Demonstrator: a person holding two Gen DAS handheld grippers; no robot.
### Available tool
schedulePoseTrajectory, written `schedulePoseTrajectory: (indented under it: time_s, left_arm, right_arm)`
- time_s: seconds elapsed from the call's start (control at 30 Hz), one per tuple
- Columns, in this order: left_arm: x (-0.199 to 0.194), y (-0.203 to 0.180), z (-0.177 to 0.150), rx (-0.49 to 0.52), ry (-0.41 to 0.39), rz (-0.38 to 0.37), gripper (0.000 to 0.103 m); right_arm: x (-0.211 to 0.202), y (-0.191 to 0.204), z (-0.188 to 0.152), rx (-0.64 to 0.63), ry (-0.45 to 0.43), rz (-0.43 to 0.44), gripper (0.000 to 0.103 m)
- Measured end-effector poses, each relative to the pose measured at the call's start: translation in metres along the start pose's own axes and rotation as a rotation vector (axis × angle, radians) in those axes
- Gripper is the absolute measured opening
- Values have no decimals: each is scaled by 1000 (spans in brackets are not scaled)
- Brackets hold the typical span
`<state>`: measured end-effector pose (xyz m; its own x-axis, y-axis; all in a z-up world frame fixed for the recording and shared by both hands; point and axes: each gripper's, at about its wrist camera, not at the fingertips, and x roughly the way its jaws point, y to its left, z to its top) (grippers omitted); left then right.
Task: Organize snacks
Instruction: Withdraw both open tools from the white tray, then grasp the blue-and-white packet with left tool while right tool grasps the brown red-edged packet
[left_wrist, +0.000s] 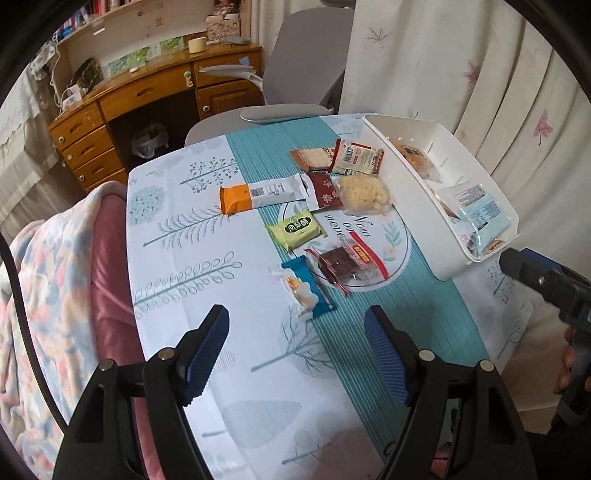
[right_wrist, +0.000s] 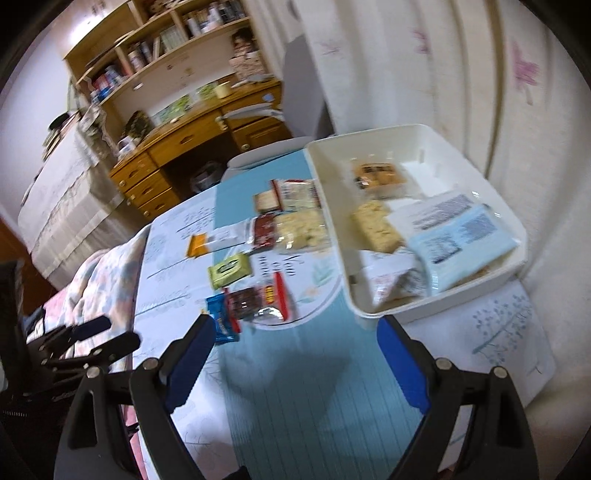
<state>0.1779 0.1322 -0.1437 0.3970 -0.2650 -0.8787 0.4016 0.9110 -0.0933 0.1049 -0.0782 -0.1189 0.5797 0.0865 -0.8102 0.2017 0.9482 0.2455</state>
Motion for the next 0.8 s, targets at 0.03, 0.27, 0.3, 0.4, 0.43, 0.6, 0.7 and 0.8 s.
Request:
schedulePoseTrajectory:
  time_s: [0.03,0.27,0.3,0.4,0.43,0.6,0.7,0.8]
  left_arm:
    - [4,1,1,1,5,-2,75]
    - [44,6,9,7,76,-18,75]
    - [51,6,11,9,88,-21,75]
    - [73,9,13,2,131,-34,75]
    - [79,11,14,-3,146,-39,75]
    - [112,20,16,-47,233,-44,74]
    - [125,26,18,-85,264,-72,74]
    - [136,28,20,-99,291,-76,74]
  right_arm:
    - [3,4,-1,-14,3,1,90]
    - [34,35,-10,-138,-13,39,90]
    - [39,39,-12,-157,-17,39,90]
    - [59,50,-16,-225,-23,37,89]
    - [63,52,-17,-239,-23,34,89]
    - [96,60,-21,-327,-9,20,83]
    - [111,59,-24,-378,2,13,83]
    - [126,63,-27,-422,18,17,83]
